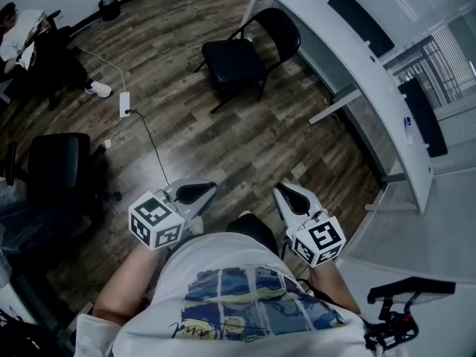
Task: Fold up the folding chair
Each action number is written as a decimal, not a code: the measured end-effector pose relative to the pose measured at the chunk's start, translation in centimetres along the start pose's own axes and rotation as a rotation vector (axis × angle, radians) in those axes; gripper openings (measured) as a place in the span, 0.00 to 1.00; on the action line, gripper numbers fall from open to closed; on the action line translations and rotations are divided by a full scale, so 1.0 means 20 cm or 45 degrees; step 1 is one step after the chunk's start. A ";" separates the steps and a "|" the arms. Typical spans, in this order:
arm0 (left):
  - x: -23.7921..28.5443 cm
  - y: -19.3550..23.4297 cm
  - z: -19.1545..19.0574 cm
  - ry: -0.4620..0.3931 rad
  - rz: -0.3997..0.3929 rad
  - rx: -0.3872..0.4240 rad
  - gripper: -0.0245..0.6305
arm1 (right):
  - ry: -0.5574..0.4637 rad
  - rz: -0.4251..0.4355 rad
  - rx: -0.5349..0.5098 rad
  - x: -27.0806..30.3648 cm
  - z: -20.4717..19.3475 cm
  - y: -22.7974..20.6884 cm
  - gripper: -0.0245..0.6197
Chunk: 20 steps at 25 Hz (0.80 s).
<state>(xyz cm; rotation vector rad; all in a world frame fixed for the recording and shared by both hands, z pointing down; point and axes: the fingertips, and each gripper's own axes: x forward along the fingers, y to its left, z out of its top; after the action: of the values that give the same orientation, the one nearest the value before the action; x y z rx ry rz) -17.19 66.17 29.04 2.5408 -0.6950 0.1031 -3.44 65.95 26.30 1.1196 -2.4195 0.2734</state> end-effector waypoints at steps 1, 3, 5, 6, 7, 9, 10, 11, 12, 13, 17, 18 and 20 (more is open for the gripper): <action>0.01 0.00 0.00 0.002 -0.003 -0.002 0.04 | 0.005 -0.002 0.004 0.00 -0.01 -0.01 0.07; 0.04 0.00 0.00 0.010 -0.010 -0.002 0.04 | 0.011 -0.008 0.011 -0.01 -0.02 -0.02 0.07; 0.07 0.00 0.00 0.017 -0.014 0.000 0.04 | 0.015 -0.016 0.019 -0.02 -0.04 -0.06 0.07; 0.09 0.00 0.00 0.020 -0.015 0.001 0.04 | 0.014 -0.018 0.022 -0.02 -0.04 -0.08 0.07; 0.11 0.01 0.01 0.024 -0.013 0.002 0.04 | 0.011 -0.019 0.026 -0.02 -0.04 -0.11 0.07; 0.16 0.04 0.02 0.038 0.000 0.008 0.04 | -0.002 -0.015 0.034 0.00 -0.04 -0.16 0.07; 0.18 0.05 0.04 0.044 0.011 0.011 0.04 | -0.007 -0.011 0.038 0.02 -0.04 -0.19 0.07; 0.20 0.07 0.05 0.047 0.025 0.011 0.04 | -0.012 -0.007 0.042 0.02 -0.03 -0.22 0.07; 0.22 0.08 0.07 0.047 0.041 0.009 0.04 | -0.016 -0.005 0.046 0.03 -0.02 -0.26 0.07; 0.24 0.09 0.09 0.042 0.056 0.008 0.04 | -0.023 -0.003 0.048 0.04 -0.01 -0.30 0.07; 0.38 0.14 0.15 0.046 0.088 0.025 0.04 | -0.037 0.000 0.067 0.06 -0.03 -0.49 0.07; 0.42 0.16 0.16 0.050 0.095 0.024 0.04 | -0.034 0.003 0.072 0.07 -0.04 -0.53 0.07; 0.51 0.19 0.22 0.035 0.118 0.027 0.04 | -0.036 0.014 0.078 0.10 -0.05 -0.64 0.07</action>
<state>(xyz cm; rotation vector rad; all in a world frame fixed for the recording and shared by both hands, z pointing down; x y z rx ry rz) -10.50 56.49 28.89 2.5227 -0.8051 0.1771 5.40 56.69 27.93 1.1439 -2.4583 0.3395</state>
